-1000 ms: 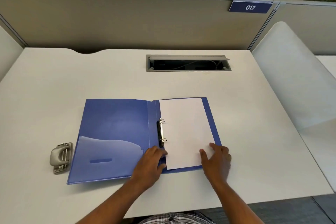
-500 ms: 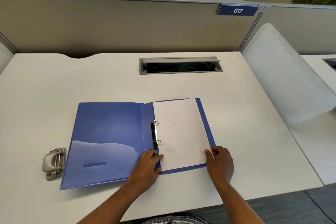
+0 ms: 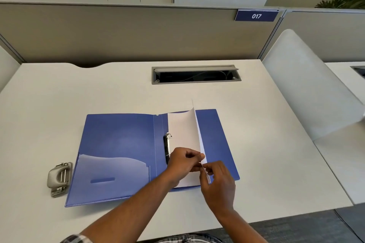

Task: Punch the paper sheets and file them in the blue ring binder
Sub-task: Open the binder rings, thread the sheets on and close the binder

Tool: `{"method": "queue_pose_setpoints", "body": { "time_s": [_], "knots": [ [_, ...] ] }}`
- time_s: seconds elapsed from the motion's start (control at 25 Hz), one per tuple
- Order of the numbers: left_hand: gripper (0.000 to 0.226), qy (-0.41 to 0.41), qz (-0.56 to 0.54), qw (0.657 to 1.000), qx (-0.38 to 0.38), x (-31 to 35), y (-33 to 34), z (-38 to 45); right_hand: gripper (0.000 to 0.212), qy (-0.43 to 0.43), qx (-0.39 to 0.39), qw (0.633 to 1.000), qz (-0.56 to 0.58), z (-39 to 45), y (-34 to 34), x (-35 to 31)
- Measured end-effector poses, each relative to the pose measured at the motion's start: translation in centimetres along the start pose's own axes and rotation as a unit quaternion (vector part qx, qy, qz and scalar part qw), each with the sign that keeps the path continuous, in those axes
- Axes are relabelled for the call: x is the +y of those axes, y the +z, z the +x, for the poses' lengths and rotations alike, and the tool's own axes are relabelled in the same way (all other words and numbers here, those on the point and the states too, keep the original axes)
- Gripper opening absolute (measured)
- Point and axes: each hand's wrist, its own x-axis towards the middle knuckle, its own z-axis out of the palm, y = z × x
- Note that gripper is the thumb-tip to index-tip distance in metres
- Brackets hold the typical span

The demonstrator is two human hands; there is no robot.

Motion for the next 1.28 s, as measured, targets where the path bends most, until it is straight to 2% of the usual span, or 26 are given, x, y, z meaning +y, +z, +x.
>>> {"method": "queue_pose_setpoints", "body": {
  "time_s": [0.24, 0.36, 0.64, 0.84, 1.0, 1.04, 1.12, 1.2, 1.28],
  "knots": [
    [0.020, -0.062, -0.020, 0.994, 0.084, -0.4, 0.3, 1.1, 0.024, -0.033, -0.024, 0.999, 0.000, 0.2, -0.3, 0.2],
    [0.025, -0.056, 0.011, 0.992, 0.113, -0.9, 0.4, 1.7, 0.039, -0.025, -0.020, 0.999, 0.036, 0.3, -0.5, 0.2],
    [0.024, -0.037, 0.015, 0.991, 0.130, -1.4, 0.7, 2.0, 0.053, 0.033, -0.007, 0.998, 0.061, 1.7, -0.7, 1.0],
    [0.024, -0.032, 0.027, 0.986, 0.162, -1.9, 0.2, 2.4, 0.045, 0.188, -0.039, 0.975, 0.112, 2.6, -0.4, 1.3],
    [0.031, -0.034, -0.020, 0.985, 0.169, -2.2, -1.2, 2.3, 0.041, 0.241, -0.025, 0.962, 0.129, 3.1, -0.6, 2.7],
    [0.033, -0.035, -0.032, 0.984, 0.170, -2.4, -1.8, 2.2, 0.037, 0.247, -0.023, 0.961, 0.125, 3.2, -0.5, 3.1],
    [0.034, -0.031, -0.039, 0.983, 0.176, -3.0, -3.4, 1.8, 0.015, 0.270, -0.020, 0.955, 0.118, 3.4, -0.4, 3.4],
    [0.035, -0.025, -0.012, 0.980, 0.198, -4.0, -5.7, 1.3, 0.045, 0.297, -0.023, 0.946, 0.125, 3.6, -0.6, 3.3],
    [0.038, -0.024, 0.012, 0.973, 0.229, -4.8, -8.3, 0.6, 0.053, 0.310, -0.015, 0.941, 0.132, 3.8, -0.8, 3.1]
  ]
}}
